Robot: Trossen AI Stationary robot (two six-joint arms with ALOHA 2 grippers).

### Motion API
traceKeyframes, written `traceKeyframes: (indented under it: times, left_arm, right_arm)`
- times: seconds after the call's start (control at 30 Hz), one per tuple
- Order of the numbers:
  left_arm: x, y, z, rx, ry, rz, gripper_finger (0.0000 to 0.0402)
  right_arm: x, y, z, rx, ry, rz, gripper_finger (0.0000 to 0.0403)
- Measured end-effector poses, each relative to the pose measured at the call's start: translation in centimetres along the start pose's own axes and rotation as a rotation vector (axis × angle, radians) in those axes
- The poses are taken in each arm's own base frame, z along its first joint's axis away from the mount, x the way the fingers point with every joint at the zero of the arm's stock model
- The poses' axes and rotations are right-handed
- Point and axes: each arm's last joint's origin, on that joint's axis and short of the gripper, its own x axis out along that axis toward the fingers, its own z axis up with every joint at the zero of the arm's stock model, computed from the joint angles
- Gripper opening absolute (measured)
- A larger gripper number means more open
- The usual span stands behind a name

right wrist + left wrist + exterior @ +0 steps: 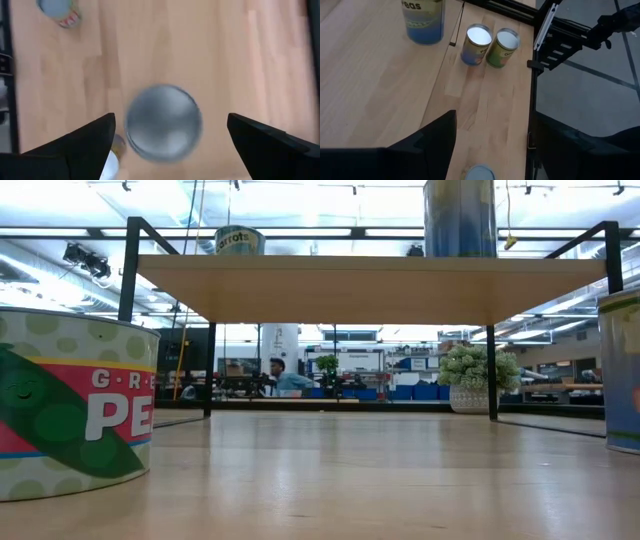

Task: Pick and place cans onto a shelf
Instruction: Put the canned peas on the shelf

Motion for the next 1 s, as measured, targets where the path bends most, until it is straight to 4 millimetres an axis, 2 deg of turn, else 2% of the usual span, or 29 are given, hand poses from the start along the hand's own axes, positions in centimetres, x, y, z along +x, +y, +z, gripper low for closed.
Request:
traceKeyframes:
  times: [0.1,0.2,0.27,0.5,0.63,0.83,1.0]
  left_arm:
    - [0.0,0.0,0.0,0.000,0.000,0.000,0.0254]
    - [0.0,0.0,0.0,-0.001,0.001,0.001,0.0254]
    - [0.0,0.0,0.0,-0.004,0.002,0.001,0.0254]
    - [0.0,0.0,0.0,-0.002,0.001,0.004,0.0254]
    - [0.4,0.4,0.4,-0.011,-0.029,0.039,0.0254]
    - [1.0,0.8,0.9,-0.009,-0.046,0.046,0.0254]
    - [1.0,0.8,0.9,-0.008,-0.040,0.040,0.0254]
  right_arm:
    - [-1.1,0.0,-1.0,-0.030,0.037,-0.049,0.0391]
    - [-2.0,0.2,-1.9,-0.020,0.002,-0.019,0.0391]
    - [-2.1,0.2,-2.7,-0.008,0.009,-0.048,0.0391]
    - [0.5,0.2,-5.6,0.032,0.075,-0.100,0.0384]
    - [2.6,0.1,-6.3,0.040,0.075,-0.134,0.0375]
    - [5.2,-1.1,-5.7,0.006,-0.011,-0.266,0.0364]
    - [5.8,-1.8,-3.2,-0.032,-0.184,-0.189,0.0355]
